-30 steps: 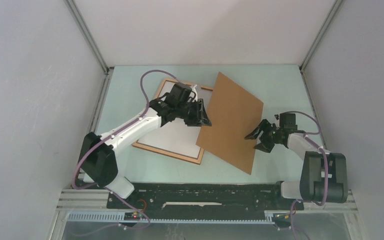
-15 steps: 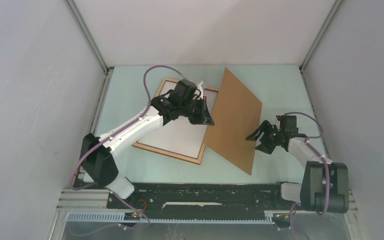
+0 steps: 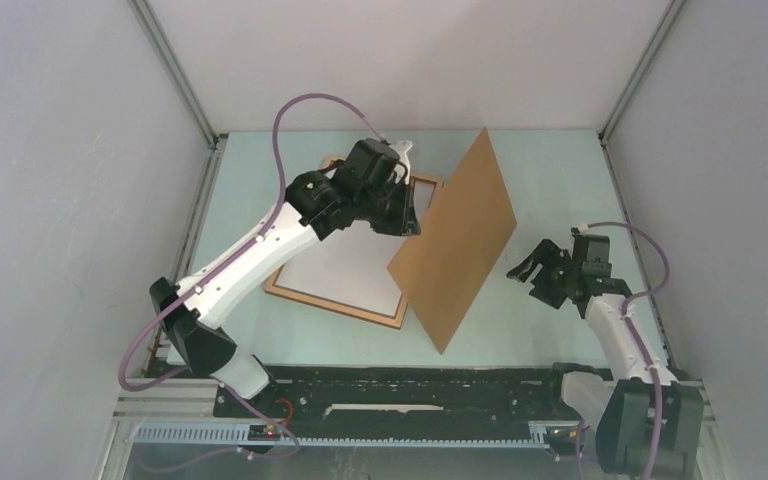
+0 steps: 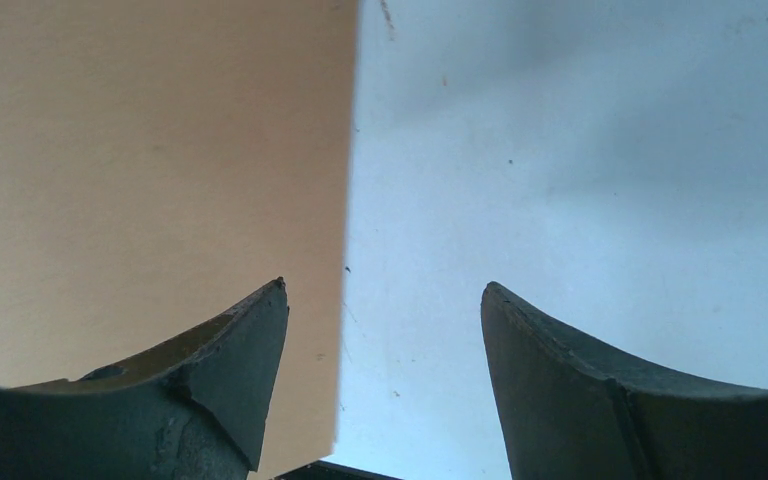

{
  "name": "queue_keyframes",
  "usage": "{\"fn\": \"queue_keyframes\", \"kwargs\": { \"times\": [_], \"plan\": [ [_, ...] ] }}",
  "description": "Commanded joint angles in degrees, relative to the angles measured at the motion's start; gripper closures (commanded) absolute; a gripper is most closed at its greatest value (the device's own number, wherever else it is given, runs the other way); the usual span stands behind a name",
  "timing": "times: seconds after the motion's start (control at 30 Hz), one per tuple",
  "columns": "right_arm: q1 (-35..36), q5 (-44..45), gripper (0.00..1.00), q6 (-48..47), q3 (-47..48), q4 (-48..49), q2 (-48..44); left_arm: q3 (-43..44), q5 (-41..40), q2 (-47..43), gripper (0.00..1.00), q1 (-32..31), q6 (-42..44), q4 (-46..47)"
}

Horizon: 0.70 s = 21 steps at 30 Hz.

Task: Put the photo into the frame
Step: Pick up the photo frame item at the center of the board.

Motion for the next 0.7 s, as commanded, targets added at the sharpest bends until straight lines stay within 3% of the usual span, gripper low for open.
{"fn": "queue_keyframes", "kwargs": {
  "times": [0.0, 0.2, 0.27, 0.43, 0.67],
  "plan": [
    [-0.7, 0.0, 0.21, -3.0, 2.7, -0.3, 2.8, 11.8, -8.8, 0.3, 1.00, -3.4, 7.7, -7.5],
    [-3.0, -14.2, 0.17, 0.7, 3.4, 1.3, 5.9, 14.3, -5.2, 3.0, 1.00, -4.5, 7.2, -8.4],
    [-1.8, -16.4, 0.08, 3.1, 3.4, 3.7, 5.1, 13.4, -3.9, 2.8, 1.00, -4.6, 6.4, -6.6],
    [-2.0, -24.3, 0.00, 10.5, 3.0, 8.8, 2.9, 8.8, -1.1, 2.0, 1.00, -5.0, 4.0, -1.8],
    [-0.1, -20.4, 0.00, 14.6, 9.7, 2.7, -4.5, 6.6, 2.5, 1.9, 0.99, -7.2, 1.9, 3.0]
  ]
}}
